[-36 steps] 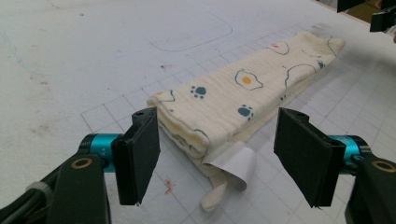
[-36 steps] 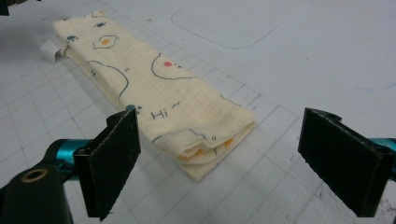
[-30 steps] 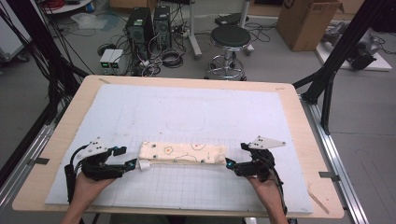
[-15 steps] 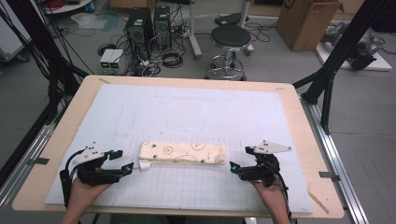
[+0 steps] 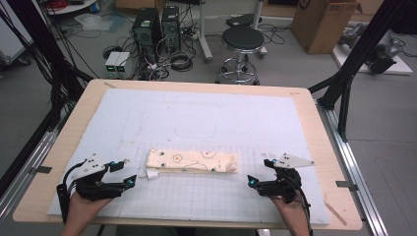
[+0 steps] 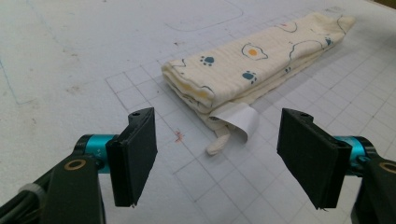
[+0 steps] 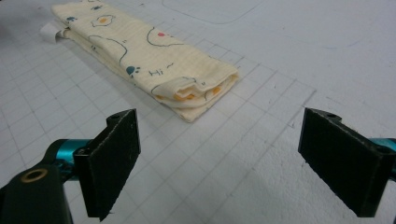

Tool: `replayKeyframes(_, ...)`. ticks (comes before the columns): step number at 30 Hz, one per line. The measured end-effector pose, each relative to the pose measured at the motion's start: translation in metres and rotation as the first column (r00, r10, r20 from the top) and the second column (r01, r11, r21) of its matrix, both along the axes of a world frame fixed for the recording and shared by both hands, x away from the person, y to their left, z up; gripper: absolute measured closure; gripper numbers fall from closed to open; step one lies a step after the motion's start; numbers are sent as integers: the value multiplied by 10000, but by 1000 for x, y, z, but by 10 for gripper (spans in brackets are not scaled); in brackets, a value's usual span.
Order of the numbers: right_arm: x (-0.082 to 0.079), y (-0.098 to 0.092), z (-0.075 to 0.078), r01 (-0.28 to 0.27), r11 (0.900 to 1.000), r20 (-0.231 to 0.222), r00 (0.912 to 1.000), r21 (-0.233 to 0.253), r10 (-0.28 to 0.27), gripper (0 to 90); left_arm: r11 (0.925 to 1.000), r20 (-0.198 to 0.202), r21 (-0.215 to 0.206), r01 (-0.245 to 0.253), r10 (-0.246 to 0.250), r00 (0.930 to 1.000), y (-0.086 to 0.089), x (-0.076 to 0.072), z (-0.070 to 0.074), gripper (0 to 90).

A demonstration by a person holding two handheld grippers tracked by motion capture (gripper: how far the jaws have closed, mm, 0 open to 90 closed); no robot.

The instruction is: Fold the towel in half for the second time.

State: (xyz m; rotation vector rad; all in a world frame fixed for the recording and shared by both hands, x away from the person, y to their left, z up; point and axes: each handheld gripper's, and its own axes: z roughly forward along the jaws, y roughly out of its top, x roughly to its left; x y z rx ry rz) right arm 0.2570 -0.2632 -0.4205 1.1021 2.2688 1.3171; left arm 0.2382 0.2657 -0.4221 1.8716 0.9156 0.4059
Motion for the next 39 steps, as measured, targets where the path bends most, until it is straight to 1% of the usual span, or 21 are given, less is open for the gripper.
replayKeyframes(3,-3,-2,-1,31,10000,-12,10000,10,-31,123,10000,12,37,-60,60,10000,0,-2,0,288)
replayKeyframes(6,-5,-4,-1,34,10000,-55,10000,-22,-34,123,9998,22,177,-56,55,10000,1,-4,-1,287)
replayKeyframes(11,-9,-6,-2,42,10000,-53,10000,-83,-43,123,9997,23,196,-130,130,9999,3,-7,-1,287)
replayKeyframes(16,-12,-7,-3,48,10000,-93,9999,-72,-49,123,9991,45,408,-126,124,9999,4,-8,-1,287)
replayKeyframes(17,-12,-7,-3,38,10000,-122,9999,-74,-39,122,9992,43,377,-135,133,9999,4,-7,-2,287)
replayKeyframes(20,-12,-6,-3,-17,9999,-83,10000,-105,16,123,9992,4,382,-103,103,9999,4,-7,-2,287)
replayKeyframes(22,-11,-6,-4,-83,9998,-69,9999,-161,82,123,9988,20,475,-84,83,10000,4,-7,-2,287)
replayKeyframes(26,-12,-4,-4,-57,9998,-170,9998,-202,53,123,9987,8,498,-60,60,10000,3,-7,-3,287)
replayKeyframes(30,-11,-5,-4,-43,9997,-32,10000,-245,42,123,9978,13,659,-7,6,10000,2,-7,-4,287)
replayKeyframes(32,-11,-5,-4,-15,9997,-89,10000,-229,13,123,9979,-4,644,18,-17,10000,2,-6,-4,287)
replayKeyframes(37,-11,-5,-5,-50,9996,-9,10000,-266,50,123,9974,13,727,-4,3,10000,2,-6,-4,287)
replayKeyframes(38,-11,-5,-5,-42,9997,-111,9999,-245,39,123,9970,16,780,-7,6,10000,2,-6,-4,287)
replayKeyframes(39,-11,-4,-5,-59,9997,-92,9999,-257,56,123,9969,17,790,-3,1,10000,3,-6,-4,287)
